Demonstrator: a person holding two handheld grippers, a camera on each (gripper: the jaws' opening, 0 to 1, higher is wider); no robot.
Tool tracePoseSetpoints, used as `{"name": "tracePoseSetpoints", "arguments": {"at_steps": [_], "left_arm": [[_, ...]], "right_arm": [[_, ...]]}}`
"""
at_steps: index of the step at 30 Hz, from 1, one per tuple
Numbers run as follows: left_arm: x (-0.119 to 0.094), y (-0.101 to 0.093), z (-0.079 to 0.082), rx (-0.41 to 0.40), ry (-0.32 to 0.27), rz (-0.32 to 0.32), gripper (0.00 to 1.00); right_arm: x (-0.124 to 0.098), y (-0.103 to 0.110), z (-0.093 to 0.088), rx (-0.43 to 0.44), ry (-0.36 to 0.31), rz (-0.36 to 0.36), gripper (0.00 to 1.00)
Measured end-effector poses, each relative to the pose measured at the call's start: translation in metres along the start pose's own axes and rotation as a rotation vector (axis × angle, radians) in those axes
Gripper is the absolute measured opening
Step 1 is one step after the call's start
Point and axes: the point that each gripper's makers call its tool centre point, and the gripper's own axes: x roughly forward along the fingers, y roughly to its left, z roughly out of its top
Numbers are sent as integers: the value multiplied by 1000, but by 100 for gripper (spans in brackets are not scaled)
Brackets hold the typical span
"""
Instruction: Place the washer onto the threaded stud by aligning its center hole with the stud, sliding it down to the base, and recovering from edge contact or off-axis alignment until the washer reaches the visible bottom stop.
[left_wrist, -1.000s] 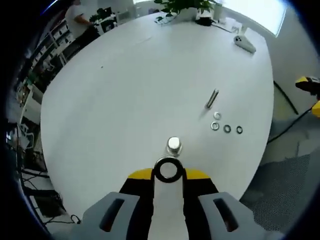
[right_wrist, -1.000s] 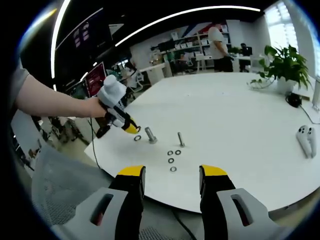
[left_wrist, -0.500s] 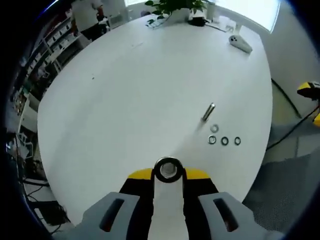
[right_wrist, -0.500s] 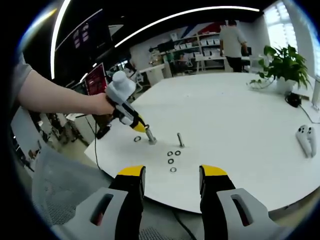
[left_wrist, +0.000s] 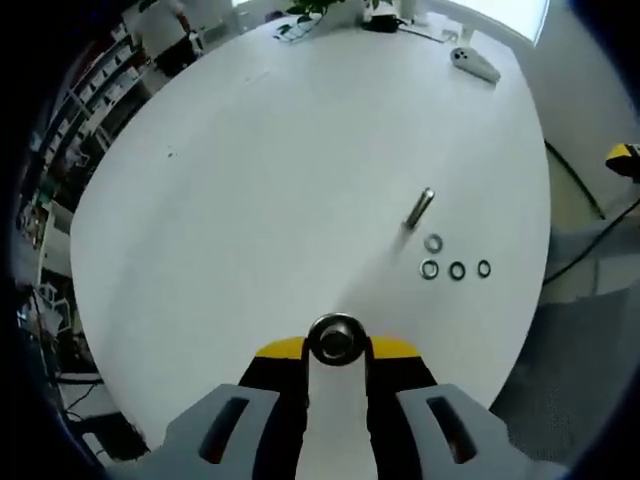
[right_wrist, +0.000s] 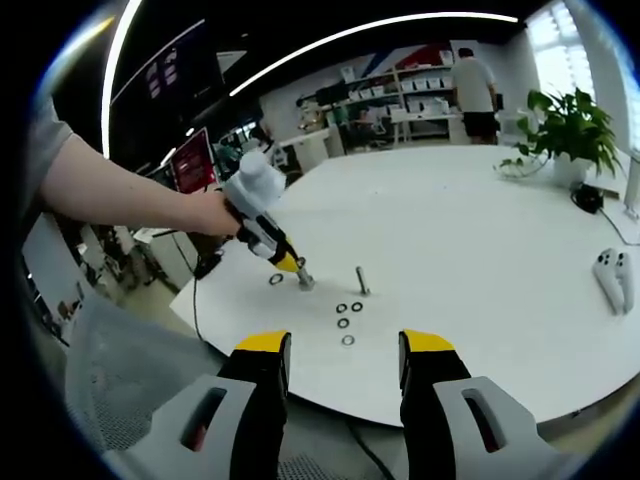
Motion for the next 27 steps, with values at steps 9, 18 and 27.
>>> {"name": "tracePoseSetpoints", "arguments": {"at_steps": [9, 18, 27], "left_arm": [[21, -2, -6, 23, 50, -6, 19], [35, -4, -10, 31, 75, -9, 19], [30, -6, -11, 51, 55, -21, 21]], "right_arm": [[1, 1, -1, -3, 9, 5, 45], [1, 1, -3, -9, 16, 10, 45], [2, 2, -3, -13, 21, 17, 45]]}}
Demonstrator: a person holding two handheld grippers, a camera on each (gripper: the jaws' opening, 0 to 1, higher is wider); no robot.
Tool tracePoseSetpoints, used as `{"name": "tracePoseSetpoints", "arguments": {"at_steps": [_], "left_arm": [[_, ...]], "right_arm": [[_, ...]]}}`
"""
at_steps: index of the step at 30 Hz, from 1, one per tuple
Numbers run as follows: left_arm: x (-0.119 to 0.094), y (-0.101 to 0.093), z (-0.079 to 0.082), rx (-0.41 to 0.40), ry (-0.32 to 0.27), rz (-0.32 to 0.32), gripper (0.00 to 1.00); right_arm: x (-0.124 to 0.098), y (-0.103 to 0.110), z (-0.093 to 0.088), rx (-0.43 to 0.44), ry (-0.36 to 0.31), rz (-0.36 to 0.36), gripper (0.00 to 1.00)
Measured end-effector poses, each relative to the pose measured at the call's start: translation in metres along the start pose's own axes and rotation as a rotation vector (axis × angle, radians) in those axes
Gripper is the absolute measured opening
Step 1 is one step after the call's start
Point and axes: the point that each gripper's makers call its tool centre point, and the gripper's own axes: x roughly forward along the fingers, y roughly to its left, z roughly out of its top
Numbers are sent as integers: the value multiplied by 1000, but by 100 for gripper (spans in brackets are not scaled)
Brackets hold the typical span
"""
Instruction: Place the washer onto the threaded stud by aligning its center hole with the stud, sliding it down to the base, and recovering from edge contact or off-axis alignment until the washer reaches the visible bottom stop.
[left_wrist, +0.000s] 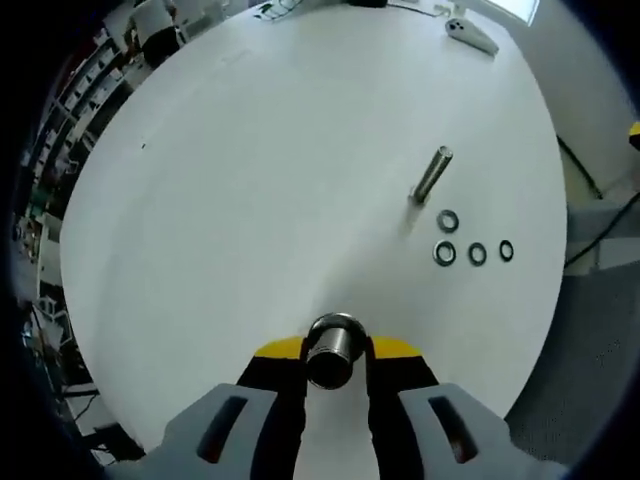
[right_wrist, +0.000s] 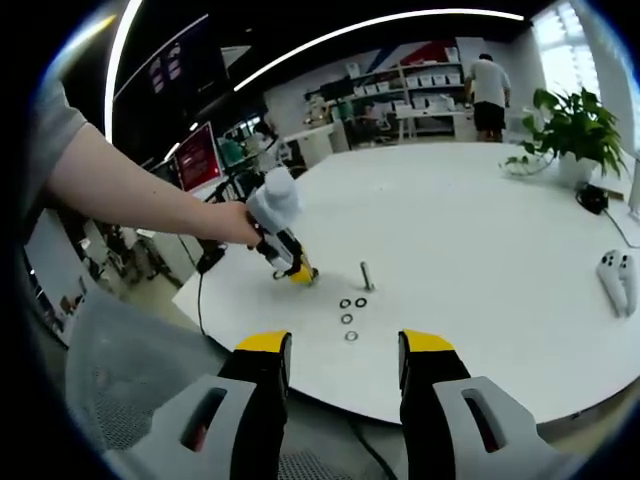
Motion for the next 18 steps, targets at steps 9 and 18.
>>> {"name": "tracePoseSetpoints", "arguments": {"at_steps": [9, 18], "left_arm": [[-10, 7, -10, -15, -21, 2, 24], [-11, 32, -50, -97, 11, 51, 27]], "right_arm": [[0, 0, 0, -1, 2, 1, 45], [1, 1, -1, -8, 9, 2, 45]]}}
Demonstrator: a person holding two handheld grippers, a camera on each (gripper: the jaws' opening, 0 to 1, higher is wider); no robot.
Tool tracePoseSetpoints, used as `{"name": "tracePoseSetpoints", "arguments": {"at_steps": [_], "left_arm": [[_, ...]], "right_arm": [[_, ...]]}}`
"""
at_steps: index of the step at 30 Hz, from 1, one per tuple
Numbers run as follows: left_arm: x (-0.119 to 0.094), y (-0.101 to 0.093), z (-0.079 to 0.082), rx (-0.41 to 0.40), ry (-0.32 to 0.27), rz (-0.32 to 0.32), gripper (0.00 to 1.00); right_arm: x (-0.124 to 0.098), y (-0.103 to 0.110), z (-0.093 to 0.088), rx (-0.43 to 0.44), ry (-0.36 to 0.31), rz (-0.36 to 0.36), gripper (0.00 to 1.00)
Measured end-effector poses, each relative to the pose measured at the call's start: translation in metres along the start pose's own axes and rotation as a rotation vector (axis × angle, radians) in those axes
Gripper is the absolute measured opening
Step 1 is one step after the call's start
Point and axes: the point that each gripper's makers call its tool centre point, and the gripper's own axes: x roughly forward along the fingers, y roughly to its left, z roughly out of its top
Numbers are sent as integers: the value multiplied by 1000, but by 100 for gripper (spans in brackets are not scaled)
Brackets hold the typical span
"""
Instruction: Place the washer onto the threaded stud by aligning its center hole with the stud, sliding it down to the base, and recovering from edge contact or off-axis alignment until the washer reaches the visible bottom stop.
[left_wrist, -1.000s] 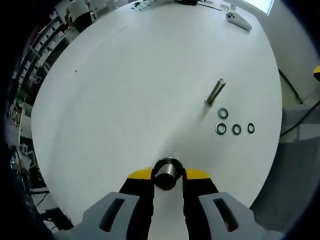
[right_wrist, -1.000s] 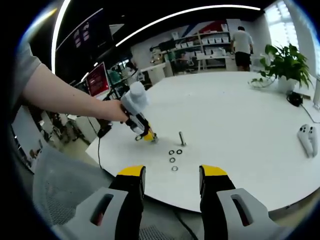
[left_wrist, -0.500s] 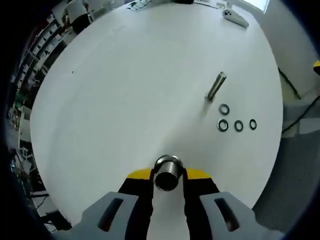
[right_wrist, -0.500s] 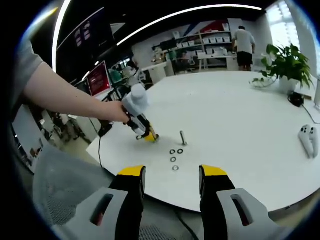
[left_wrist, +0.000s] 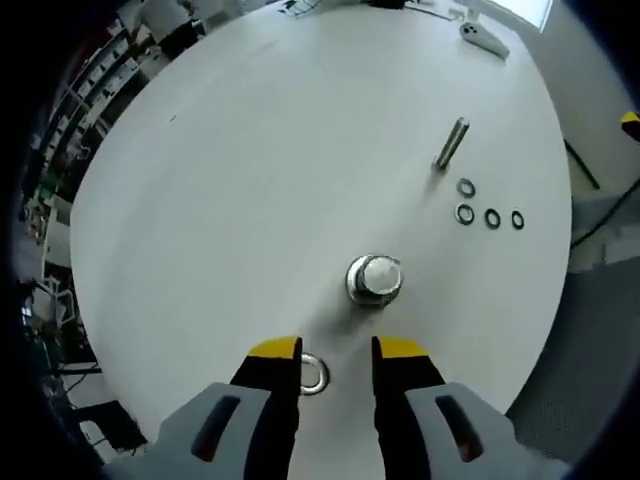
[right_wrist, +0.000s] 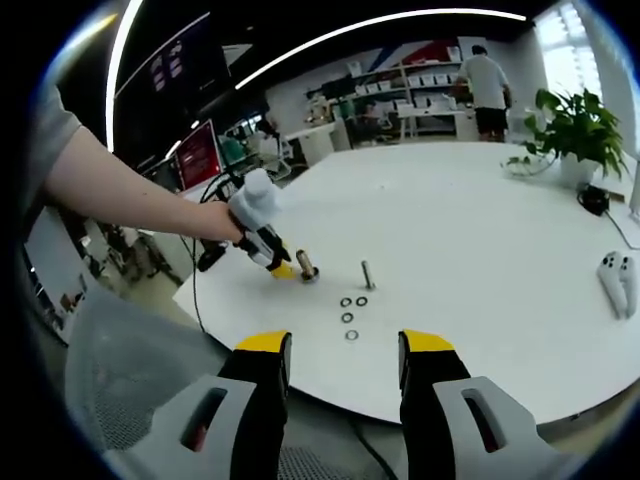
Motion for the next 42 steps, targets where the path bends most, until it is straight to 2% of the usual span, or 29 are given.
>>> {"name": "tracePoseSetpoints", "arguments": {"at_steps": [4, 11, 15, 21, 26, 33, 42], "left_arm": [[2, 10, -11, -79, -1, -4, 27], [6, 15, -23, -114, 10, -1, 27], [10, 12, -34, -107, 39, -10, 27], [8, 8, -34, -154, 21, -37, 22], [7, 4, -31, -142, 26, -37, 20], [7, -7, -29, -146, 14, -44, 27], [6, -28, -30, -180, -10, -37, 27]], "right_arm": [[0, 0, -1, -6, 9, 0, 45], [1, 0, -3, -13, 19, -2, 45], [1, 1, -4, -15, 27, 0, 45], [1, 1, -5, -22, 33, 2, 45], [1, 2, -6, -25, 35, 4, 45], [2, 5, -8, -41, 46, 18, 45], [2, 8, -6, -39, 35, 34, 45]]}}
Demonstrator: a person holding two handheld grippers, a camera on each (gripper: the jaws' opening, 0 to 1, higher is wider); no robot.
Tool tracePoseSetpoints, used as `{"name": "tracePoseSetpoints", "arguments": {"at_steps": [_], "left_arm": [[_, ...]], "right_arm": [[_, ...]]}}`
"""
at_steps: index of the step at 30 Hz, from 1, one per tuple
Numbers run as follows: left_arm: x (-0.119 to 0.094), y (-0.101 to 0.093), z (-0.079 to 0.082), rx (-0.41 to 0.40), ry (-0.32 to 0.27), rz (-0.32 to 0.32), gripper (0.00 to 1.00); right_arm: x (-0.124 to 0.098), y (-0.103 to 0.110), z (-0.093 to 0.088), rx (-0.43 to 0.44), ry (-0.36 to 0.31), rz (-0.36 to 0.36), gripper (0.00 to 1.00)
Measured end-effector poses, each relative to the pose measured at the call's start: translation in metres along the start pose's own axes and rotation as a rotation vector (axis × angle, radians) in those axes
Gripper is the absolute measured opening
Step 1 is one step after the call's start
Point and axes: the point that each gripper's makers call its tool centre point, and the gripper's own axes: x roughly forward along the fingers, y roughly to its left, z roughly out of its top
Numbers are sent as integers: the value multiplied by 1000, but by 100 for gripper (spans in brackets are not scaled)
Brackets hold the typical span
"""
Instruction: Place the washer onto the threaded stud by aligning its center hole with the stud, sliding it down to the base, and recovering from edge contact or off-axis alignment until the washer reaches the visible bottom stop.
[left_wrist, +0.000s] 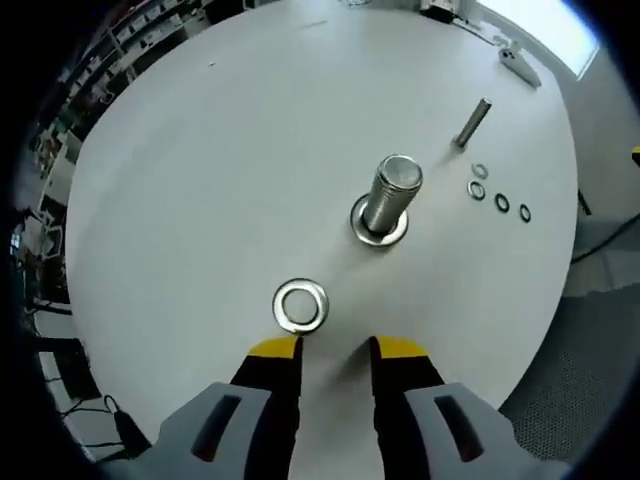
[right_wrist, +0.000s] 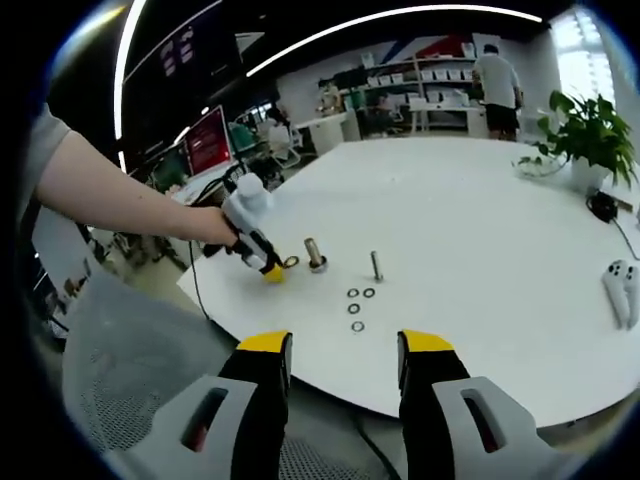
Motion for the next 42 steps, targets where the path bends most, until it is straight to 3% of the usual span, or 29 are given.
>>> {"name": "tracePoseSetpoints", "arguments": {"at_steps": [8, 14, 19, 26, 27, 31, 38, 42], "left_arm": [[1, -12, -11, 51, 36, -15, 31], [3, -12, -22, 37, 57, -11, 29], [1, -5, -26, -37, 76, -6, 23], [1, 35, -16, -123, 27, 72, 33], [-1, 27, -15, -136, 17, 73, 33], [3, 28, 3, -178, -14, 63, 33], [8, 27, 25, -167, -18, 49, 29], [7, 22, 26, -86, 25, 27, 27]], "right_arm": [[0, 2, 2, 11, -11, 12, 46], [-2, 3, 7, 15, -42, 18, 46], [-1, 4, 5, 10, -32, 23, 46], [-1, 1, 6, 23, -39, 9, 46], [-1, 1, 6, 22, -36, 9, 46], [-1, 0, 5, 23, -33, 6, 46], [0, 0, 4, 23, -27, 3, 46], [0, -1, 4, 26, -26, 2, 45]]}}
